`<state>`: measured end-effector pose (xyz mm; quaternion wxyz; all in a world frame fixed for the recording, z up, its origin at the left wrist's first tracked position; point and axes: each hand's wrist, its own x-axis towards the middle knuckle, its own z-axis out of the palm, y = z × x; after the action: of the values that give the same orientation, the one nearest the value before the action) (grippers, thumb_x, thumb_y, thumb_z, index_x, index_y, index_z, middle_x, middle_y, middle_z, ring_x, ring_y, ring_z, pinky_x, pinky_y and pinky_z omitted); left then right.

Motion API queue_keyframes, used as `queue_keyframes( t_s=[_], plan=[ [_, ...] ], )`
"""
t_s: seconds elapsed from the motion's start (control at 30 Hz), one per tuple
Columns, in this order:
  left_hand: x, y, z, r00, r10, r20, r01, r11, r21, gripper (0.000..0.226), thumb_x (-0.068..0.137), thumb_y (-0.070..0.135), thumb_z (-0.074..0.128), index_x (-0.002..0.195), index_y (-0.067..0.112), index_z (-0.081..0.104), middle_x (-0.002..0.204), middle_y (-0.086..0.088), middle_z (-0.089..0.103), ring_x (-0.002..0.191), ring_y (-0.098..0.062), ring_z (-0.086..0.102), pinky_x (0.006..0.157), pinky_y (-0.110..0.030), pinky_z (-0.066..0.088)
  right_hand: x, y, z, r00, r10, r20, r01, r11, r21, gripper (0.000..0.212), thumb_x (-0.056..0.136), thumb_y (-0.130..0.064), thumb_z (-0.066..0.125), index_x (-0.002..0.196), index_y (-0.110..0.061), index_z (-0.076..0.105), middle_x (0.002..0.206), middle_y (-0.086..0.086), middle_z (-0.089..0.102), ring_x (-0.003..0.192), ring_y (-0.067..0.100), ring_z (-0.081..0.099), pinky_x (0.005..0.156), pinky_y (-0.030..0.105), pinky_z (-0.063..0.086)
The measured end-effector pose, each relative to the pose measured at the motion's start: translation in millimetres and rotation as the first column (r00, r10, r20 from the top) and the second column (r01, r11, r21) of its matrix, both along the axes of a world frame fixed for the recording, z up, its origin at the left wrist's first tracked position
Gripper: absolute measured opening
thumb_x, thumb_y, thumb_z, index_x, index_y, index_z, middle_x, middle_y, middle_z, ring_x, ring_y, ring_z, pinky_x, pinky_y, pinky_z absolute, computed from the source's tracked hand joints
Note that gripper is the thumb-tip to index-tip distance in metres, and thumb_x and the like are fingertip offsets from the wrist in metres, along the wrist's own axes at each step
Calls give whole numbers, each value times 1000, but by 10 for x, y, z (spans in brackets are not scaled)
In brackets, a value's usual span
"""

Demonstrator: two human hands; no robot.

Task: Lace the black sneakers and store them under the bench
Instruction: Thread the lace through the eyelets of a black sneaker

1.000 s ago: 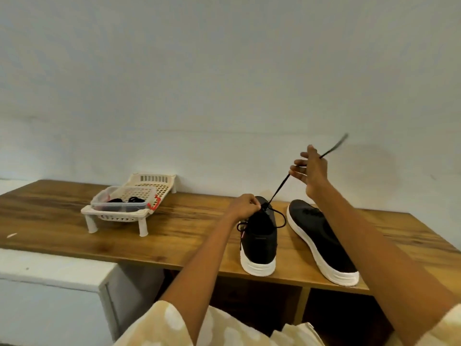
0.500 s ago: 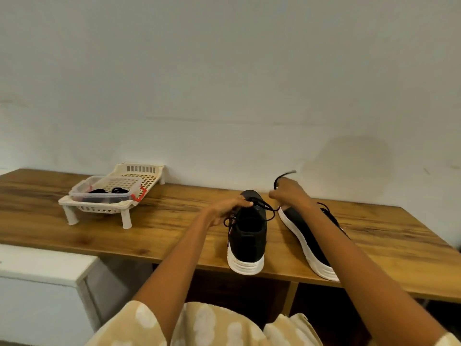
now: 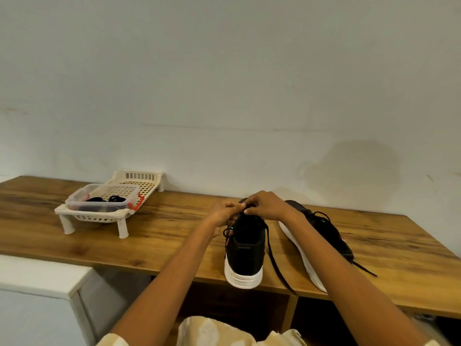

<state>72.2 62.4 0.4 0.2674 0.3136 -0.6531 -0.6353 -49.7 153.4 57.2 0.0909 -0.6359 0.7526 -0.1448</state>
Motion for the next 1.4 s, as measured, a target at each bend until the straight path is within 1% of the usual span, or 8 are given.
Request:
queue_keyframes(
  t_s=[0.3, 0.43, 0.57, 0.7, 1.03, 1.17, 1.3, 1.4],
  plan=[
    [51, 102, 69, 1000, -29, -10, 29, 994, 106, 17, 97, 26, 52, 89, 12, 59, 77, 0, 60, 65, -11, 53, 61, -22, 43, -7, -9, -126, 959, -144, 245, 205, 947, -247, 11, 88, -19, 64, 92, -11, 70, 90, 8, 71, 70, 15, 64, 67, 22, 50],
    [42, 138, 79, 1000, -11, 1, 11, 996, 91, 16, 98, 20, 50, 85, 13, 56, 73, -1, 53, 60, -9, 45, 56, -20, 37, -44, 62, -131, 923, -125, 365, 212, 954, -211, 13, 89, -9, 59, 95, -12, 70, 72, 0, 67, 52, 2, 59, 52, 8, 44],
    [90, 100, 126, 999, -35, 39, 38, 997, -70, 5, 90, 11, 62, 94, 11, 59, 80, -1, 59, 64, -9, 52, 54, -18, 44, -55, 62, -81, 948, -115, 296, 147, 985, -86, 28, 89, -4, 48, 100, -16, 71, 46, -15, 57, 56, 8, 53, 61, 19, 44],
    [109, 99, 195, 993, -5, 119, 40, 955, -295, 12, 85, 12, 69, 97, 10, 70, 86, -4, 69, 70, -8, 62, 60, -15, 51, -69, 36, -14, 970, -89, 227, 111, 990, -86, 21, 91, -20, 58, 100, -8, 74, 67, -8, 63, 65, 7, 55, 63, 20, 46],
    [96, 163, 211, 966, 208, 152, -122, 890, -439, 9, 82, 15, 68, 84, 10, 76, 75, -5, 72, 67, -14, 68, 61, -25, 58, -54, 55, -103, 966, -5, 258, 59, 977, -205, 12, 87, -16, 66, 94, -12, 75, 77, -5, 66, 65, -1, 59, 67, 14, 49],
    [115, 242, 328, 937, 275, 216, -28, 674, -738, 13, 81, 20, 65, 88, 14, 75, 87, -3, 73, 80, -16, 66, 71, -31, 53, -41, 67, -95, 964, 0, 265, 62, 973, -223, 15, 87, -15, 65, 99, -13, 73, 71, -14, 62, 65, -4, 58, 59, 6, 45],
    [77, 254, 526, 875, 395, 281, 268, 88, -959, 24, 92, 32, 51, 104, 26, 71, 102, 3, 63, 93, -18, 57, 72, -30, 39, -44, 84, -96, 956, -1, 294, 60, 979, -194, 8, 87, -12, 60, 91, -13, 67, 75, 3, 67, 68, 13, 63, 75, 30, 56],
    [27, 224, 575, 856, 403, 324, 389, -88, -917, 28, 93, 28, 45, 108, 25, 69, 106, 1, 62, 93, -20, 57, 77, -29, 32, -26, 88, -157, 957, -11, 289, 80, 970, -230, 9, 86, -12, 60, 88, -5, 66, 76, 7, 64, 72, 20, 61, 82, 45, 53]
  ],
)
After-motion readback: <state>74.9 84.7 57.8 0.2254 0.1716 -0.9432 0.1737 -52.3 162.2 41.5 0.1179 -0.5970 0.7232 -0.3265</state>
